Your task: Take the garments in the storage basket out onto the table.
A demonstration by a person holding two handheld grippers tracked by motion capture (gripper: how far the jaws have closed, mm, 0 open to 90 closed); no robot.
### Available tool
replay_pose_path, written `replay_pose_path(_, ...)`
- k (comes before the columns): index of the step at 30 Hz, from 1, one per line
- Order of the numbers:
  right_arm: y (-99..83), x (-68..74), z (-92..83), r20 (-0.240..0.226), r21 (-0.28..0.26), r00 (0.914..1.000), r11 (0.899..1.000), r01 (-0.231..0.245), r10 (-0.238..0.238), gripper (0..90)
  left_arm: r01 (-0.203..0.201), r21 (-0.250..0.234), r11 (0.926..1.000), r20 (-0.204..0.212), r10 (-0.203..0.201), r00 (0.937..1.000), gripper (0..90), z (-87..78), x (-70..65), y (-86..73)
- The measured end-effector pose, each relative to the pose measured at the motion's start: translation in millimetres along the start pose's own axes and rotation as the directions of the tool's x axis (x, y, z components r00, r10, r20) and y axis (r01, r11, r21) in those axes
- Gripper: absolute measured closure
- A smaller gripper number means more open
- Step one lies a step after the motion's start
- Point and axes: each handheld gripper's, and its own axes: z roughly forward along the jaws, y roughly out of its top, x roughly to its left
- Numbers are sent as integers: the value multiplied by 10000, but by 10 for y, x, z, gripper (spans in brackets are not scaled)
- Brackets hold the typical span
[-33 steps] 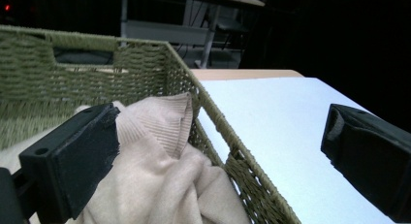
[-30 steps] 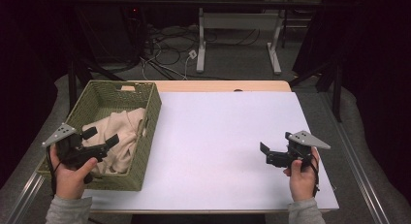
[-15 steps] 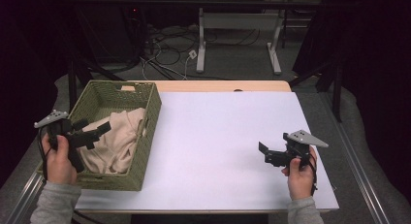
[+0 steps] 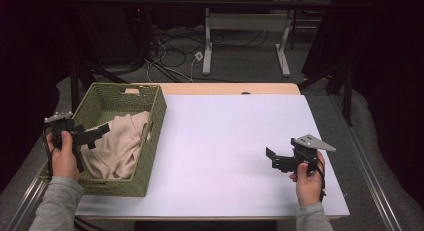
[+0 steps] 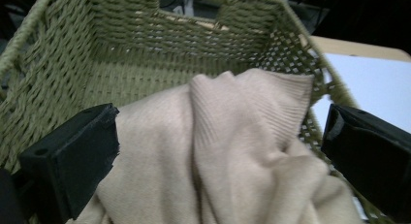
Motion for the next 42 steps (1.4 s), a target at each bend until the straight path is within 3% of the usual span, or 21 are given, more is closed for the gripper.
replay_pose_path(4, -10, 1, 16, 20, 56, 10000, 10000, -67, 67, 3, 61, 312, 9995, -366, -49, 9993, 1, 118, 35, -11)
replay_pose_path(7, -19, -6, 24, 26, 80, 10000, 10000, -42, 42, 4, 429, 545, 9976, -392, -408, 9984, 1, 220, 55, -43)
replay_pose_path(10, -21, -3, 24, -19, 154, 9999, 9998, -159, 160, 4, 522, 698, 9962, -522, -486, 9975, 1, 284, 69, -68)
replay_pose_path(11, -26, -15, 25, -3, 218, 10000, 9997, -91, 91, 5, 538, 1024, 9933, -616, -476, 9970, 1, 339, 83, -89)
replay_pose_path(17, -35, -16, 36, -24, 287, 9999, 9995, -130, 130, 8, 665, 1475, 9868, -1153, -496, 9921, 1, 476, 111, -157)
replay_pose_path(24, -51, -7, 61, -19, 277, 9999, 9995, -122, 123, 9, 747, 2208, 9725, -1494, -420, 9879, 1, 530, 143, -198)
replay_pose_path(40, -71, -2, 85, -16, 518, 10000, 9987, -12, 13, 12, 481, 2834, 9578, -1379, -89, 9904, 0, 588, 151, -237)
replay_pose_path(42, -72, -1, 86, -27, 508, 10000, 9987, -8, 9, 12, 504, 2754, 9600, -1385, -123, 9903, 0, 599, 150, -244)
